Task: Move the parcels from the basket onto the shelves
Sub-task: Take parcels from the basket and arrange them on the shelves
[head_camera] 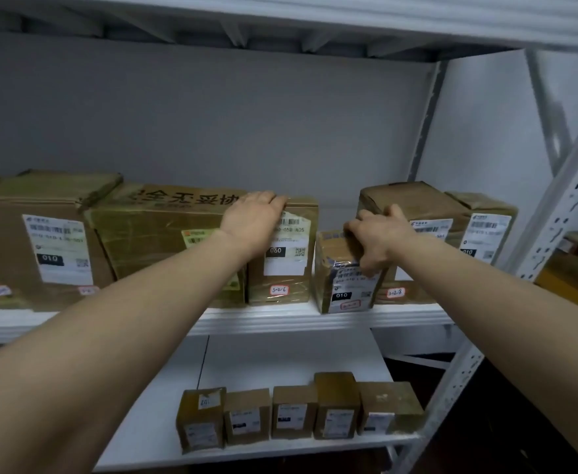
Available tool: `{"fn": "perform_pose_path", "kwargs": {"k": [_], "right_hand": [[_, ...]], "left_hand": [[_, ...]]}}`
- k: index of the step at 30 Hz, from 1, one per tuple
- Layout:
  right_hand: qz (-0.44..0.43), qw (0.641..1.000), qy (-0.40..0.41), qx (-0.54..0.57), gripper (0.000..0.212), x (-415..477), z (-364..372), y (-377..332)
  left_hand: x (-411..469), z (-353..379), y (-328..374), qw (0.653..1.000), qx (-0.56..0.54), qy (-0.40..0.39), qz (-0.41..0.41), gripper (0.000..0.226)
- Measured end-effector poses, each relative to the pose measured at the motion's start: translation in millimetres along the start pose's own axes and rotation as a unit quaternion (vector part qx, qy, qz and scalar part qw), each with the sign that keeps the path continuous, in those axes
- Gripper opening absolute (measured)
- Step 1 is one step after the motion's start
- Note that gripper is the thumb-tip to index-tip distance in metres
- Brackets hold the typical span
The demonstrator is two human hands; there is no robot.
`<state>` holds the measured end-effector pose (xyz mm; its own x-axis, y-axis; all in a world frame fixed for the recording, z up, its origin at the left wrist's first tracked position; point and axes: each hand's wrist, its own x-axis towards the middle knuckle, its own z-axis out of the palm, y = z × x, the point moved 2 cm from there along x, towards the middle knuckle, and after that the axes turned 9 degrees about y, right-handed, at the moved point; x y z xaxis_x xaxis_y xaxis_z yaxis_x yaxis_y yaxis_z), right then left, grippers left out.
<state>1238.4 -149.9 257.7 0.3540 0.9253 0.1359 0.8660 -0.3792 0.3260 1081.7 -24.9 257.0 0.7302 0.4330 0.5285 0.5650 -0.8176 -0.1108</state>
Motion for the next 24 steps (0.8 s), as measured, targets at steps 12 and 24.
{"fn": "perform_pose_path", "kwargs": {"k": [12,24], "right_hand": [[-0.021,0.999,0.014,-0.036,0.054,22,7,6],[-0.023,0.999,-0.034,-0.026,0.075,37,15,9]], "left_hand": [[3,3,9,0.999,0.014,0.037,-0.036,0.049],[6,6,11,0.999,0.01,0.032,-0.041,0.054]]}}
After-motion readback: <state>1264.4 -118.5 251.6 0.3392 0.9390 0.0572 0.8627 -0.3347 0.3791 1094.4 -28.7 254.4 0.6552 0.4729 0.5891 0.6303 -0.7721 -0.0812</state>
